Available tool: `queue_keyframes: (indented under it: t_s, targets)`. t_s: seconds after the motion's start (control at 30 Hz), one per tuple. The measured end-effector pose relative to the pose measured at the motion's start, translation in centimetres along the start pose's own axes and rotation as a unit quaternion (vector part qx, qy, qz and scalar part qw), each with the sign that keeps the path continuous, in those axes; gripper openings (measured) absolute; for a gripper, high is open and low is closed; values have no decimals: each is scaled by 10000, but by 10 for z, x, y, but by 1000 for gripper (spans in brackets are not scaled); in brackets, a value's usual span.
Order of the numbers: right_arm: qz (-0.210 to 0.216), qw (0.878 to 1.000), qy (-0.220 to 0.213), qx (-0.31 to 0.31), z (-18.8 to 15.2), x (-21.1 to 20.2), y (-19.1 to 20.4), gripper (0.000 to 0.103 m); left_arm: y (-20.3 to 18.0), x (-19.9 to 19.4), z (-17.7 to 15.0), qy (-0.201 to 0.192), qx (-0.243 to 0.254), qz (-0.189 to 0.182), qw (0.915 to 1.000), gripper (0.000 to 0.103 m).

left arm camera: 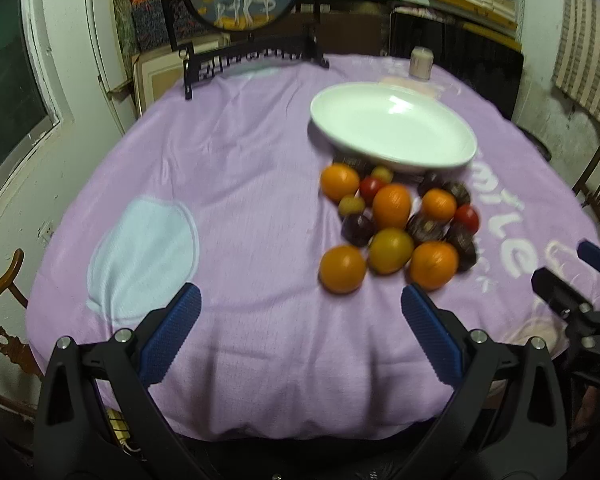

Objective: Organize fruits
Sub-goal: 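Grasp an orange from the pile with the right gripper while the left gripper grasps another orange, then carry both oranges to the white plate and release them there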

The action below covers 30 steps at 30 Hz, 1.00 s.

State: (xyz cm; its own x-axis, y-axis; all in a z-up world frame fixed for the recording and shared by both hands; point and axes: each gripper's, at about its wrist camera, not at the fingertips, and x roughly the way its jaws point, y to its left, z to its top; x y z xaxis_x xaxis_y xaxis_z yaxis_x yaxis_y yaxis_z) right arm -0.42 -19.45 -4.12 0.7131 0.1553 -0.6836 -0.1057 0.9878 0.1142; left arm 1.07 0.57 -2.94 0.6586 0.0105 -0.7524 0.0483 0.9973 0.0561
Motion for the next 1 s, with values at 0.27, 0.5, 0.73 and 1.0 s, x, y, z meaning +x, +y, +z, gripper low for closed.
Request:
queue_keyframes:
  t_s: [0.27, 0.5, 0.73, 1.0]
  targets:
    - [1129, 9916, 586, -217, -2, 35, 33, 45, 24, 31, -10, 317, -245, 157, 9991, 101]
    - [857, 9922, 772, -463, 8, 73, 57, 43, 41, 38, -12, 379, -432, 79, 9983, 101]
    - [914, 9926, 751, -275, 9, 61, 46, 40, 34, 47, -8, 484, -354, -147, 9981, 101]
    - [349, 9986, 386, 106, 3, 20, 2, 40, 4, 64, -1, 597, 2, -473, 9971, 94]
